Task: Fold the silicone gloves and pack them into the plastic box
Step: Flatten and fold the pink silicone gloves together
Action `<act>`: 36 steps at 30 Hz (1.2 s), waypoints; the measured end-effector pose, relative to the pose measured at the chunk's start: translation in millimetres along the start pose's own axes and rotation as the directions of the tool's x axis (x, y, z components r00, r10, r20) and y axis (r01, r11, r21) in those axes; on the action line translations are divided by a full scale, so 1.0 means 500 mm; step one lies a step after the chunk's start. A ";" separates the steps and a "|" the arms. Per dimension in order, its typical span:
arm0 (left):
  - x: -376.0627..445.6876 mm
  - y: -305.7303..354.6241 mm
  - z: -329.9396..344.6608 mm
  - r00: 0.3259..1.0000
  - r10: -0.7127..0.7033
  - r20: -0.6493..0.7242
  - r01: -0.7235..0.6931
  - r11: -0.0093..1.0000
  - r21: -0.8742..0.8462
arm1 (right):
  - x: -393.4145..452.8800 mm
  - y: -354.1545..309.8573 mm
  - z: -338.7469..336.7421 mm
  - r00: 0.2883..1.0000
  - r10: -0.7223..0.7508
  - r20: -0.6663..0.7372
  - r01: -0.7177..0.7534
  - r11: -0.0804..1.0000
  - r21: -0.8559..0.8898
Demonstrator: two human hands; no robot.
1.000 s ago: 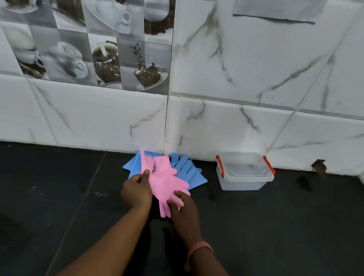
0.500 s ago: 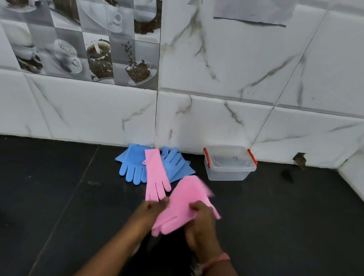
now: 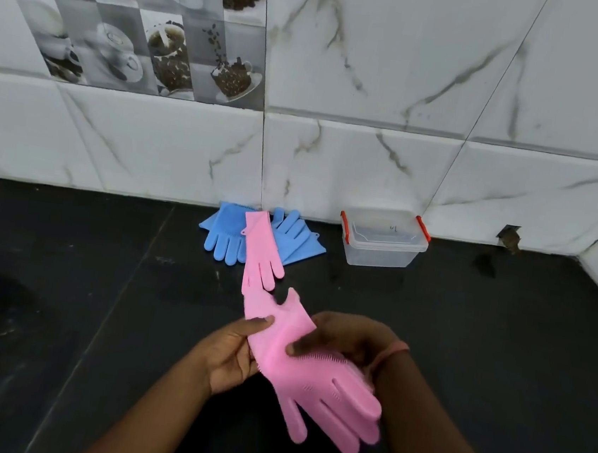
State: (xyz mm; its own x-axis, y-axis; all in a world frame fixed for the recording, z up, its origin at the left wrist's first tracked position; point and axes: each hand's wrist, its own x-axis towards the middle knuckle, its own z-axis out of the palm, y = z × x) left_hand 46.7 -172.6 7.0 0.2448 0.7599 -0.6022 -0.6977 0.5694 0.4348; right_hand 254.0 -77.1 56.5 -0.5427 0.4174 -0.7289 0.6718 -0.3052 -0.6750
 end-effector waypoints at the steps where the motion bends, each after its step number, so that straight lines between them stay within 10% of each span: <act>1: 0.007 -0.008 -0.003 0.998 0.033 -0.047 -0.036 0.997 -0.073 | 0.005 0.001 -0.019 0.999 0.041 -0.005 -0.042 0.998 -0.053; 5: 0.027 -0.049 -0.022 0.929 0.057 -0.365 -0.134 0.973 -0.189 | 0.032 0.019 -0.082 0.969 0.113 -0.220 -0.177 0.939 -0.295; 9: 0.044 -0.097 -0.048 0.853 0.012 -0.522 -0.154 0.961 -0.231 | 0.110 0.041 -0.052 0.739 -0.178 -0.650 -0.122 0.913 -0.389; 14: 0.038 -0.063 -0.065 0.802 0.039 -0.596 -0.134 0.984 -0.116 | 0.173 0.133 0.053 0.557 -0.402 -0.727 -0.222 0.771 -0.597; 27: 0.042 -0.061 -0.142 0.509 0.550 -0.662 -0.115 0.806 0.581 | 0.191 0.233 0.178 0.582 -0.412 -0.701 -0.256 0.726 -0.639; 32: 0.060 -0.037 -0.081 0.395 0.891 -0.226 0.089 0.208 0.974 | 0.186 0.191 0.149 0.525 -0.482 -0.701 -0.257 0.696 -0.671; 36: 0.116 -0.077 -0.058 0.753 0.592 0.286 -0.039 -0.394 0.918 | 0.201 0.189 0.159 0.566 -0.537 -0.625 -0.179 0.661 -0.729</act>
State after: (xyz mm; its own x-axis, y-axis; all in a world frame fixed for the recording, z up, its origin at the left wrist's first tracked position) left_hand 68.4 -159.8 -64.1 -0.0361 0.9993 -0.0049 0.8839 0.0343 0.4665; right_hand 222.8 -132.1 -89.6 -0.3526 0.9355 0.0220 0.9084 0.3478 -0.2319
